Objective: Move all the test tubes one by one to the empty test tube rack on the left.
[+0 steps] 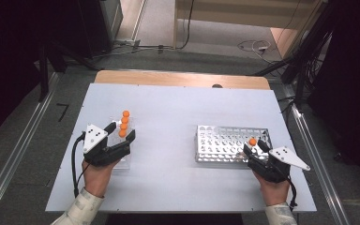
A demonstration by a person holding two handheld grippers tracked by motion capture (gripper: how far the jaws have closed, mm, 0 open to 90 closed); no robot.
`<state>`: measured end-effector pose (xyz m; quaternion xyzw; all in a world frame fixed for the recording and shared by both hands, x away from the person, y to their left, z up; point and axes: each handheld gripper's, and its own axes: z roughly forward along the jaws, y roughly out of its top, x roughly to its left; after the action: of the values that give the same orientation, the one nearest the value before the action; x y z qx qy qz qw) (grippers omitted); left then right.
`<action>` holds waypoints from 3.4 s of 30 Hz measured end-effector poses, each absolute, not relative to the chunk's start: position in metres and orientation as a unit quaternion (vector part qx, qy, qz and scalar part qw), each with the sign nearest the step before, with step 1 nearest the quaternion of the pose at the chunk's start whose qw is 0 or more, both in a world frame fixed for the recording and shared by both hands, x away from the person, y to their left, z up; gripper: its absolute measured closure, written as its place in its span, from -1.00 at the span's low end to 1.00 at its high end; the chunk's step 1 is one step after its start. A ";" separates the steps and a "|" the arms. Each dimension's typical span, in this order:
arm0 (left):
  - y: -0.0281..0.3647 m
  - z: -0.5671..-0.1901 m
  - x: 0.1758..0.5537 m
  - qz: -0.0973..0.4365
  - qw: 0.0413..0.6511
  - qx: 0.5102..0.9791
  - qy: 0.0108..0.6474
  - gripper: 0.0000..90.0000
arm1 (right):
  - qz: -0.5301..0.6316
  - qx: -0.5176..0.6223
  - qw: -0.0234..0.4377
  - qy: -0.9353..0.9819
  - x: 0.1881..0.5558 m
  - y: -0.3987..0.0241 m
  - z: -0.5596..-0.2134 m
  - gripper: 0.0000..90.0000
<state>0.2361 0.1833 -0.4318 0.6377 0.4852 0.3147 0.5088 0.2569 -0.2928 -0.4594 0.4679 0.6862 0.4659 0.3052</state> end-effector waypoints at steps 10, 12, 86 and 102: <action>0.183 -0.432 0.236 0.314 0.508 0.638 0.485 -0.41 | 0.463 0.462 0.309 0.690 0.258 -0.292 -0.464 0.29; 0.183 -0.432 0.236 0.314 0.508 0.639 0.485 -0.41 | 0.461 0.460 0.309 0.693 0.258 -0.291 -0.465 0.32; 0.176 -0.430 0.234 0.310 0.514 0.644 0.475 -0.48 | 0.536 0.357 0.258 0.721 0.247 -0.202 -0.409 0.61; 0.162 -0.425 0.227 0.293 0.528 0.656 0.452 -0.47 | 0.529 0.307 0.220 0.760 0.247 -0.145 -0.421 0.61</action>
<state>0.2270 0.1623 -0.4247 0.6559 0.4521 0.2934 0.5285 0.2470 -0.1455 -0.4207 0.3066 0.7604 0.5286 0.2201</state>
